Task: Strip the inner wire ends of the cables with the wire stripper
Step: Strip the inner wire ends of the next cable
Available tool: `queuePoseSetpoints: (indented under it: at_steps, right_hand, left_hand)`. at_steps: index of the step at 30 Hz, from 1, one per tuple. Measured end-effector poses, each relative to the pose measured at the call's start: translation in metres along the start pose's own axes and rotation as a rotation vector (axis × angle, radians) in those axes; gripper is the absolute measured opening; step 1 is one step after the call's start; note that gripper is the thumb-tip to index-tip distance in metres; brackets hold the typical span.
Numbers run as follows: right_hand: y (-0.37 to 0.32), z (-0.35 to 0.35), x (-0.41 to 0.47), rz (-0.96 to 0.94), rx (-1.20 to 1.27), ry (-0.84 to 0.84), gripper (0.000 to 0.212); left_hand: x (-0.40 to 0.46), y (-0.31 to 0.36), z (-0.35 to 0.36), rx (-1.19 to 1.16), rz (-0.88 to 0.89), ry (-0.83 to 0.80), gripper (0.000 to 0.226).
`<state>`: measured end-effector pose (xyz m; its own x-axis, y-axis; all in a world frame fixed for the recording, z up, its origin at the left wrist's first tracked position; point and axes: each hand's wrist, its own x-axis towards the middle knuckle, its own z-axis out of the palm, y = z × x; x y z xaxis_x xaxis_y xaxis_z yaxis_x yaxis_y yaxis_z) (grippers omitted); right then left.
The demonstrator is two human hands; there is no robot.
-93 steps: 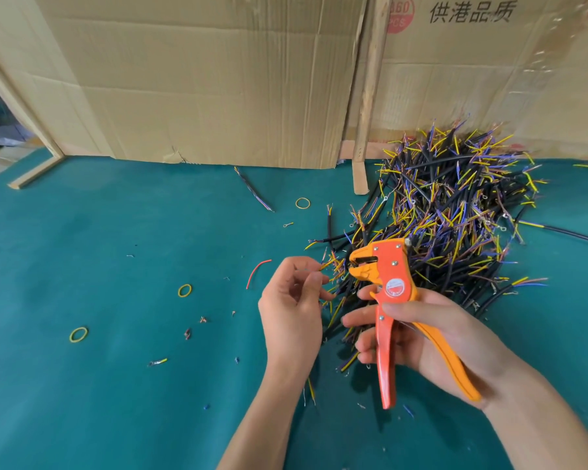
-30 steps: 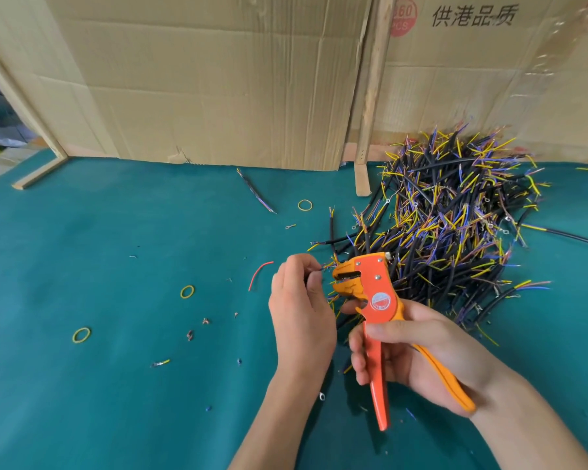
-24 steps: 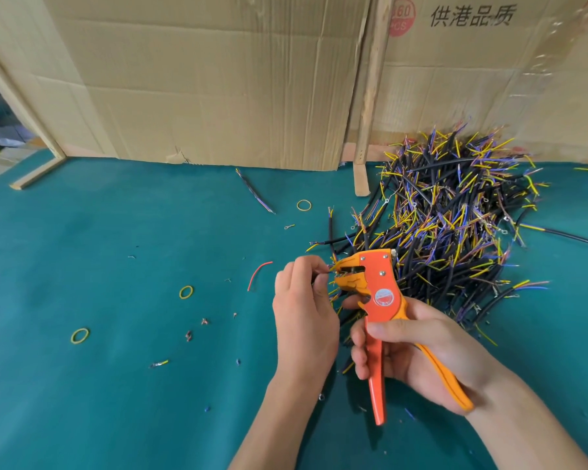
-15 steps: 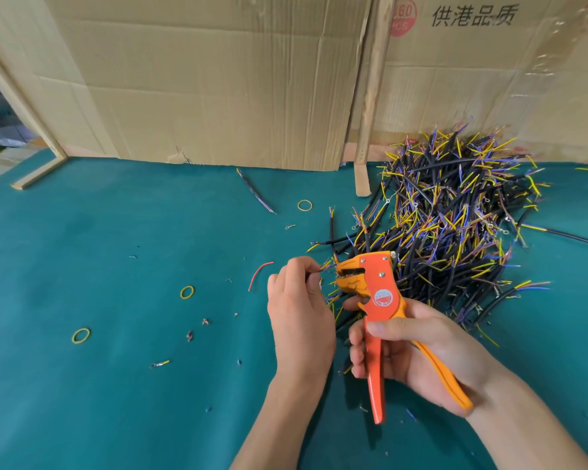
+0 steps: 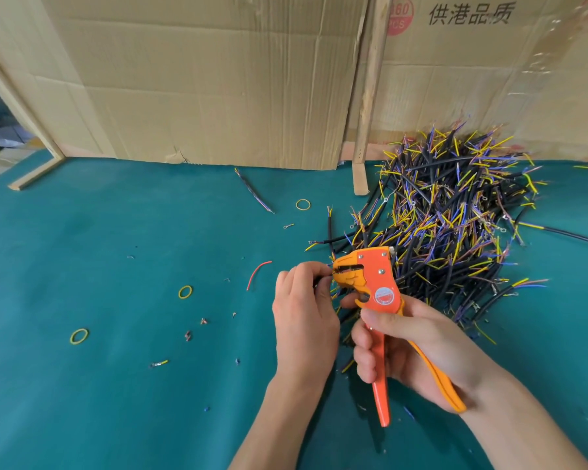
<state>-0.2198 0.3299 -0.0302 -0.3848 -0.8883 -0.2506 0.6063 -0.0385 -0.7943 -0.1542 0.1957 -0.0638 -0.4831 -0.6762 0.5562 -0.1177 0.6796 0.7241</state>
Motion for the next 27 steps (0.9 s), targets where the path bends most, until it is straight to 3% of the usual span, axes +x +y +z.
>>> queuePoseSetpoints:
  at_steps: [9, 13, 16, 19, 24, 26, 27]
  right_hand:
    - [0.002, 0.002, 0.003, -0.108, 0.007, 0.141, 0.047]
    - [-0.01, 0.002, -0.005, -0.151, -0.08, 0.155, 0.061]
    - [-0.018, 0.004, -0.023, -0.101, -0.467, 0.207, 0.057]
    - [-0.008, 0.02, -0.036, -0.074, -0.993, 0.309, 0.047]
    - [0.012, 0.044, -0.028, -0.095, -1.631, 0.398, 0.069]
    - [0.023, 0.053, -0.021, -0.212, -1.937, 0.354, 0.052]
    - [0.024, 0.057, -0.022, -0.306, -1.959, 0.386, 0.041]
  left_hand:
    - [-0.001, -0.002, 0.001, -0.101, -0.07, -0.09, 0.018]
    - [0.011, -0.01, -0.006, -0.158, -0.253, 0.048, 0.022]
    - [0.023, -0.018, -0.018, -0.189, -0.324, 0.106, 0.023]
    - [0.027, -0.023, -0.03, -0.161, -0.324, 0.007, 0.019]
    - [-0.013, -0.016, -0.05, -0.347, -0.394, 0.016, 0.018]
    - [-0.035, -0.017, -0.056, -0.368, -0.316, 0.0, 0.022]
    - [-0.041, -0.016, -0.058, -0.289, -0.215, -0.029, 0.021]
